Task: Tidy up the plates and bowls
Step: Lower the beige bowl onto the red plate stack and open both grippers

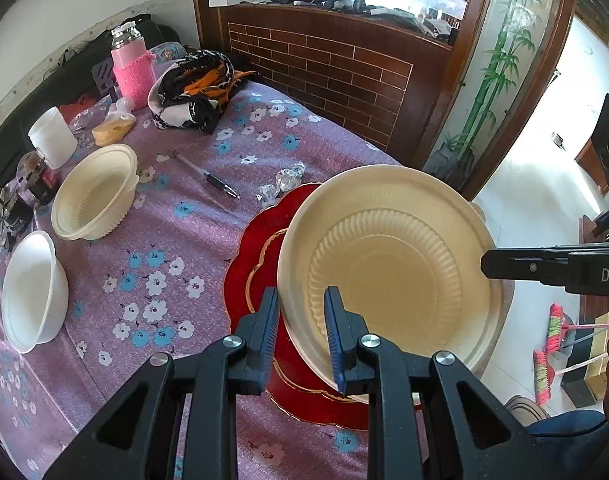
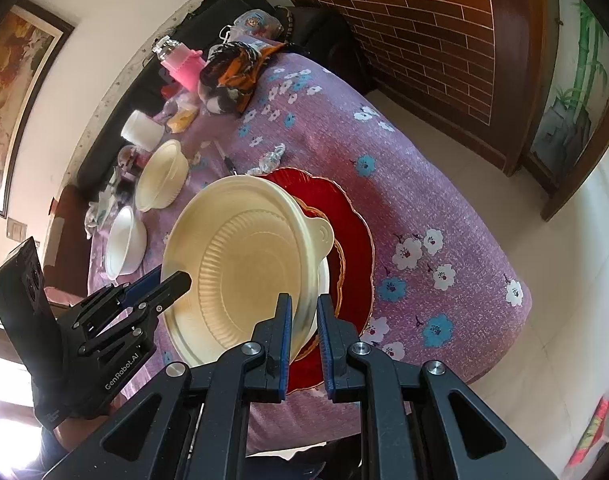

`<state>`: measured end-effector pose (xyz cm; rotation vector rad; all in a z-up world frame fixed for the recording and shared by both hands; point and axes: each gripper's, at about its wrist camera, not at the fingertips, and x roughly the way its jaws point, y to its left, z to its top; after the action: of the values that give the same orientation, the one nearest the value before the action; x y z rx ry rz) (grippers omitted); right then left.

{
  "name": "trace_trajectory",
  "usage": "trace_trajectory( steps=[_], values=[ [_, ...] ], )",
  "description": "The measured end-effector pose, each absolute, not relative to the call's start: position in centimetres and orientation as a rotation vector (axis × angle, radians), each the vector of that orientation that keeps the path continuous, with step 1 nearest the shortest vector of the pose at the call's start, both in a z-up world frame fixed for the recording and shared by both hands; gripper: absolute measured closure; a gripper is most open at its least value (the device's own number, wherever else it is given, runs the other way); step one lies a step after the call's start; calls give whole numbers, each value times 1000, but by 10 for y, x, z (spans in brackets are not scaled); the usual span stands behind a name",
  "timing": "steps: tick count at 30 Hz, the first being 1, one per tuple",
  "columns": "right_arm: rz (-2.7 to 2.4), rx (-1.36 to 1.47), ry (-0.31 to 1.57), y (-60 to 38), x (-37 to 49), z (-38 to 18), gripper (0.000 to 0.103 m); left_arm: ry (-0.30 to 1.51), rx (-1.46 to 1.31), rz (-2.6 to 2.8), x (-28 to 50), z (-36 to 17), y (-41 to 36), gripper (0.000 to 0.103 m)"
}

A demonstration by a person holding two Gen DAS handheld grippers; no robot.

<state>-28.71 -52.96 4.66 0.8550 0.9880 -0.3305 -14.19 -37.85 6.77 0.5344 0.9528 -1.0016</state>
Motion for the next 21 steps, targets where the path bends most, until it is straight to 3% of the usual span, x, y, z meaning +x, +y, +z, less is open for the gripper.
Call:
trace_trajectory(
  steps=[21],
  values=[
    [-334,871,1026,-531,-277,32,88,982,536,-989,-138,59,-376,80]
  ],
)
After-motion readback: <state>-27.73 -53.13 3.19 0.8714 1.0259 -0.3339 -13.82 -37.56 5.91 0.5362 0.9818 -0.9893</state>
